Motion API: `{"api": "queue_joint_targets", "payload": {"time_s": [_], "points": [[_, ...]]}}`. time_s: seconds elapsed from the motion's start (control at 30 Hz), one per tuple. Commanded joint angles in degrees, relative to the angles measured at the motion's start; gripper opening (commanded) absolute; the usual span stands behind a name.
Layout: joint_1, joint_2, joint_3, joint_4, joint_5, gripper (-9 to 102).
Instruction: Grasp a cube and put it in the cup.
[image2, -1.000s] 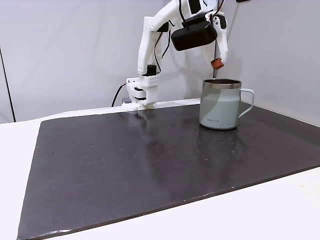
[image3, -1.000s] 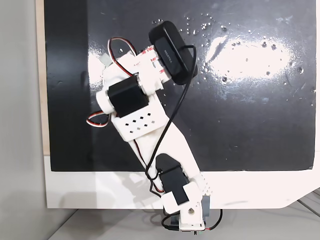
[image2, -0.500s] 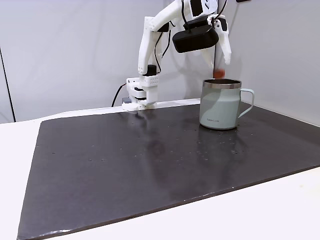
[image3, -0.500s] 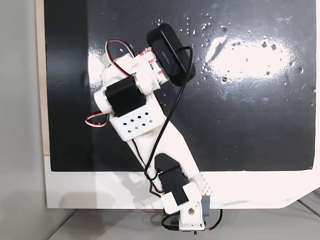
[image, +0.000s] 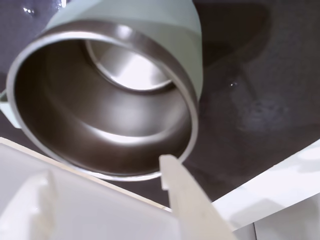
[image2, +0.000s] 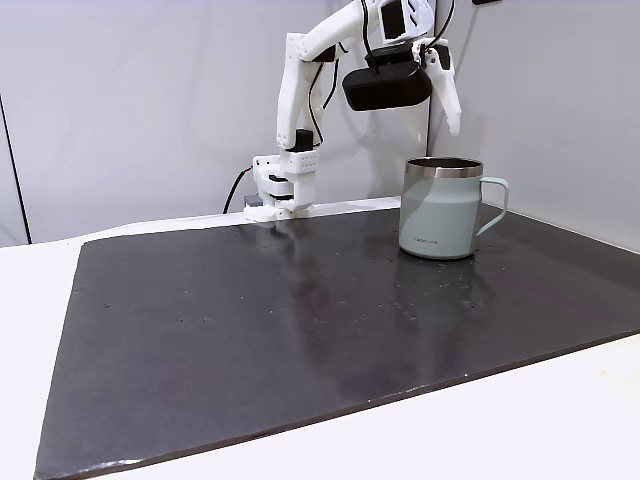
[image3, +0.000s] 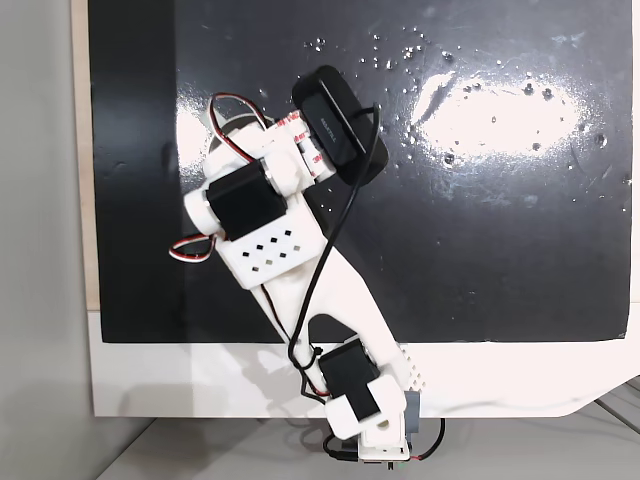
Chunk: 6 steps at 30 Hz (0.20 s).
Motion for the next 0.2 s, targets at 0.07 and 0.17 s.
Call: {"api": "queue_joint_targets", "payload": {"time_s": [0.07, 0.17], "points": [[-0.26, 3.78, 0.35, 0.53, 0.18, 22], [-0.18, 3.96, 0.7, 0.53, 0.09, 22]]}}
